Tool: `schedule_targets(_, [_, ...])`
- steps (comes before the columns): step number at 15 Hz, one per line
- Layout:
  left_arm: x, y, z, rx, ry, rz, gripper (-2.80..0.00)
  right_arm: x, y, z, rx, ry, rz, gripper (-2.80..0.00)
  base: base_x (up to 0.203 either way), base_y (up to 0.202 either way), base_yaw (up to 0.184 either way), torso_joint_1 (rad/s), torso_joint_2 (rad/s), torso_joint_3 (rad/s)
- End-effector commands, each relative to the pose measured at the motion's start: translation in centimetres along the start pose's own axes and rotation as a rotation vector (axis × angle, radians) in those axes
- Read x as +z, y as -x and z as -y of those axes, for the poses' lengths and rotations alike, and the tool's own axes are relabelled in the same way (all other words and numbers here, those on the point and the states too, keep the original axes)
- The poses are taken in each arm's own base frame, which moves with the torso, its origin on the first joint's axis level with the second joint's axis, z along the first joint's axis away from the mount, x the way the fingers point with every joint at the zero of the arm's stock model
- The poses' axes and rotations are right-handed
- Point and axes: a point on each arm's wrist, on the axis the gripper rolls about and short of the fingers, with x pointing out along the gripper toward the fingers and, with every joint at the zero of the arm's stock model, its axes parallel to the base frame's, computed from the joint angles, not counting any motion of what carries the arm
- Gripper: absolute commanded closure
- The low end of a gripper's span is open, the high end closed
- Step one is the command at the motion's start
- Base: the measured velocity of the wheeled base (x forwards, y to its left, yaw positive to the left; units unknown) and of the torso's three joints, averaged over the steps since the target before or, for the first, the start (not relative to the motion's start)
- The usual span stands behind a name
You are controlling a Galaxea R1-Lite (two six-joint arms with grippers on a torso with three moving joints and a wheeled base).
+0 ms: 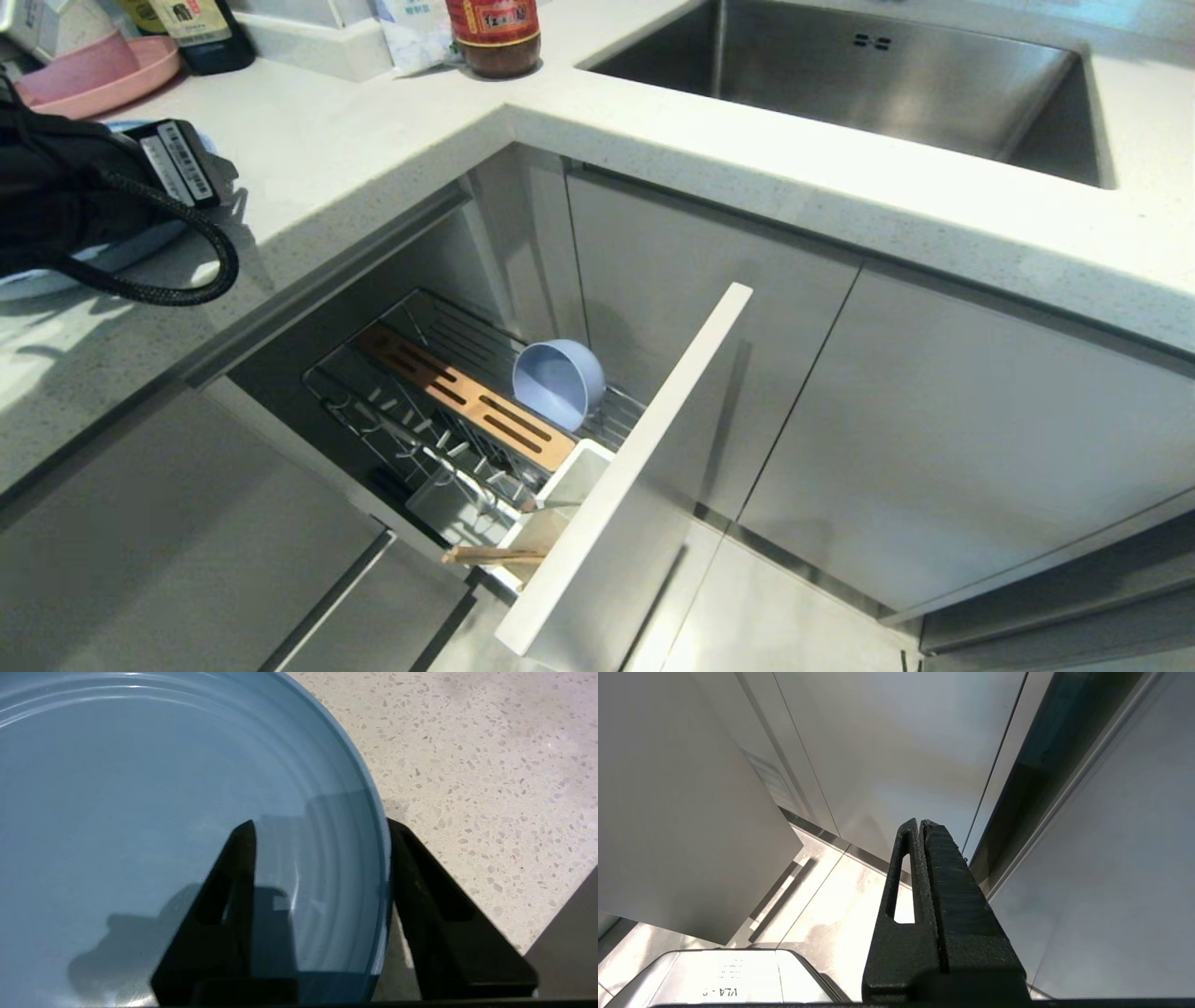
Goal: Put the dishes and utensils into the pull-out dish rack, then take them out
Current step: Pick up the plate and place it in the cupboard
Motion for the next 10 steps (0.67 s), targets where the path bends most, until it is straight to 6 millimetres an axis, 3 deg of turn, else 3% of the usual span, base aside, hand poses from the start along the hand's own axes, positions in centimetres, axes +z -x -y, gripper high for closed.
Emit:
schedule_targets(1, [0.0,0.0,0.0,0.004,-0.001,-0.001,0.0,0.0,0.0,0.0,0.0,-0.001,0.002,0.0,0.0,0.0,0.0,0.0,0.0,0.0])
schedule_targets(10, [0.8,1.5,-0.2,-0.02,0.012,0.033,0.0,0.0,0.0,0.0,0.0,0.0,0.003,0.0,0.0,0.0,0.0,0.0,0.0,0.0])
